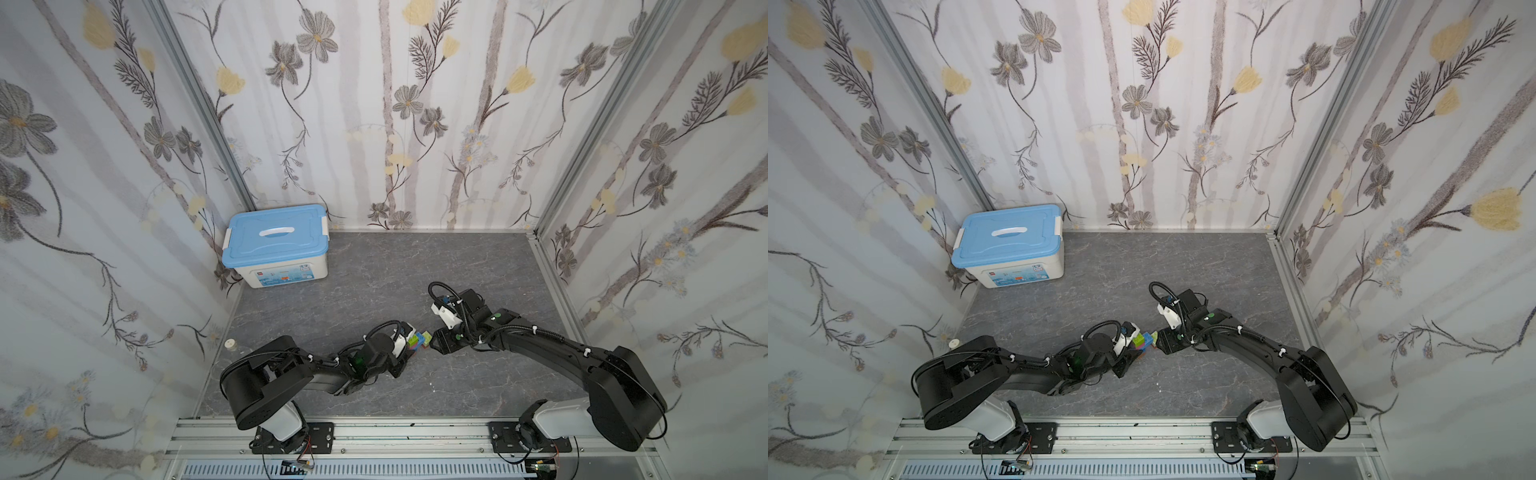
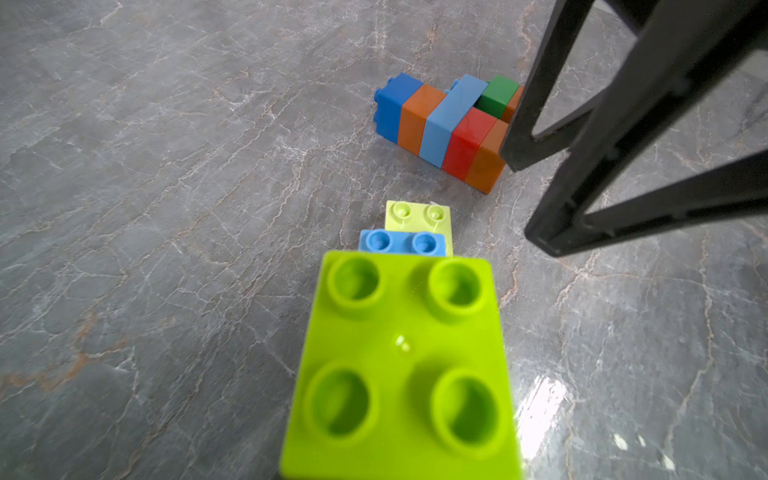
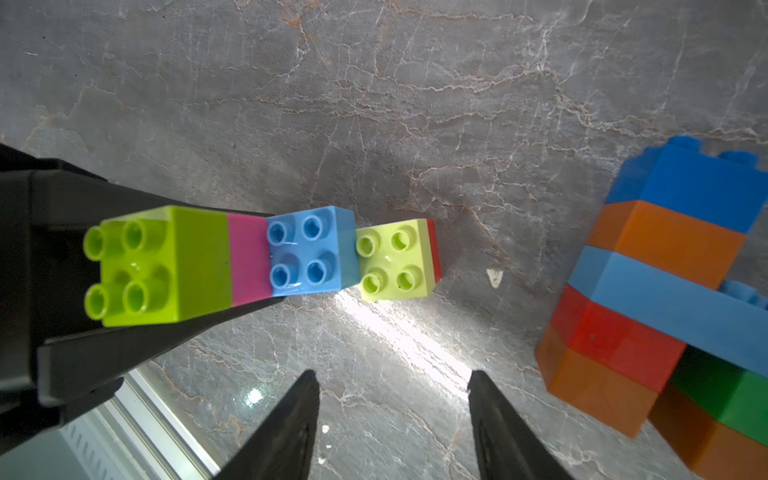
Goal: Assemble the letter h with lego
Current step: Assemble the lego brick with the lego brick.
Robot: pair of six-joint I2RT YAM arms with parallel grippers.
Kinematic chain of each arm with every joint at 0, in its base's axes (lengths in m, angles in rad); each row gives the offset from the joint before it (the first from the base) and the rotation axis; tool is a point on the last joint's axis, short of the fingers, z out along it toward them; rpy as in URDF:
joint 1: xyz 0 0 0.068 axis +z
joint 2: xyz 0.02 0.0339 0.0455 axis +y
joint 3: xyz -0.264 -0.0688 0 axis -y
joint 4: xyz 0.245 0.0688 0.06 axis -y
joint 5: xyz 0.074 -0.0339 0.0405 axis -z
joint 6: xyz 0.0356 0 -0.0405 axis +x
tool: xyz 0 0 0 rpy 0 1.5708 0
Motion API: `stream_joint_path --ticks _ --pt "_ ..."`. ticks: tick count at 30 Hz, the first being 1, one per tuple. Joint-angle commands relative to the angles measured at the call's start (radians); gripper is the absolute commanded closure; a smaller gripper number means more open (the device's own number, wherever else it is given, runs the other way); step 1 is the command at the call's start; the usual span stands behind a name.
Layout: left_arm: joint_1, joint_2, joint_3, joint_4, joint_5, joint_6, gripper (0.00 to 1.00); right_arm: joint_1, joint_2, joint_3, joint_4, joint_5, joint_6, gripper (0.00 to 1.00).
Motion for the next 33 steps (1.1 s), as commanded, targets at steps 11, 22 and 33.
stream_joint_path --ticks 11,22,33 --pt "0.000 0.025 0.034 0.043 0.013 0.026 0.65 -0.035 0.066 0.076 -0.048 -0.030 0.005 0.41" --pt "0.000 0.030 0.034 0.047 0.015 0.024 0.65 -0.039 0.104 0.110 -0.062 -0.026 0.002 0.42" --pt "-0.003 0.062 0.045 0.069 0.010 0.000 0.64 -0.038 0.137 0.150 -0.081 -0.018 -0.001 0.43"
